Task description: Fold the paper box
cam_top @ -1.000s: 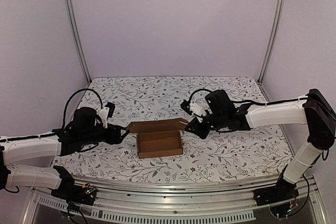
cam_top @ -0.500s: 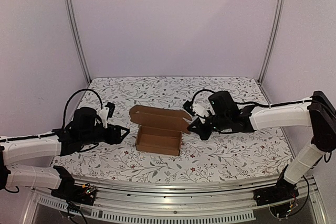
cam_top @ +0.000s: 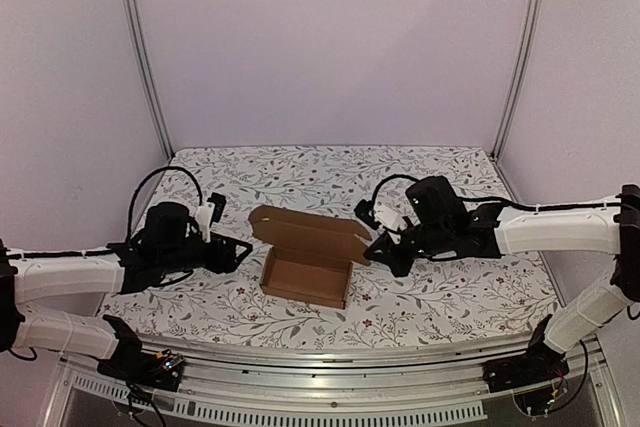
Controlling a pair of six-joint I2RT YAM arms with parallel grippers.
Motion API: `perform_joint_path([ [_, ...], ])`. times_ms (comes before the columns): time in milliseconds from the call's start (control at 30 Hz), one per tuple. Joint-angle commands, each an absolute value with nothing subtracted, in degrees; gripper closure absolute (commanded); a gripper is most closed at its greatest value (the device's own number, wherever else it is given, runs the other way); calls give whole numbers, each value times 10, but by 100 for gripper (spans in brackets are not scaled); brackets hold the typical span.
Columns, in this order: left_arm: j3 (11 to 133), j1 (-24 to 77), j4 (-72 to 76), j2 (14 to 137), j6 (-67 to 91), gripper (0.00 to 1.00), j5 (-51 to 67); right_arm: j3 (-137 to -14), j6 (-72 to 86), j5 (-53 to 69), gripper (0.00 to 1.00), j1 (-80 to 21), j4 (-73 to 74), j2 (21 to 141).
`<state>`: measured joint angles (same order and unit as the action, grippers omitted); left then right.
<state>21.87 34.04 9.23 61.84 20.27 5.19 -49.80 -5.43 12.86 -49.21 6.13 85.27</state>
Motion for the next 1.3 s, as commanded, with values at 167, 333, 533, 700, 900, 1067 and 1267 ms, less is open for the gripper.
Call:
perform_joint_path([
  [167,248,334,221,731,159,36,119,-449,-46,145,100,-505,110,766],
  [333,238,335,250,742,154,40,199,-431,-41,145,100,-505,122,745],
  [533,215,335,255,693,132,40,216,-421,-41,161,100,-505,130,739],
  [700,222,335,234,689,97,39,226,-418,-43,184,100,-505,128,740],
  [900,239,335,234,726,87,40,271,-418,-39,199,100,-505,123,743],
  [1067,240,335,251,743,92,44,275,-419,-39,204,100,-504,121,748],
  [1267,240,336,250,742,97,47,278,-420,-39,203,99,-505,118,756],
])
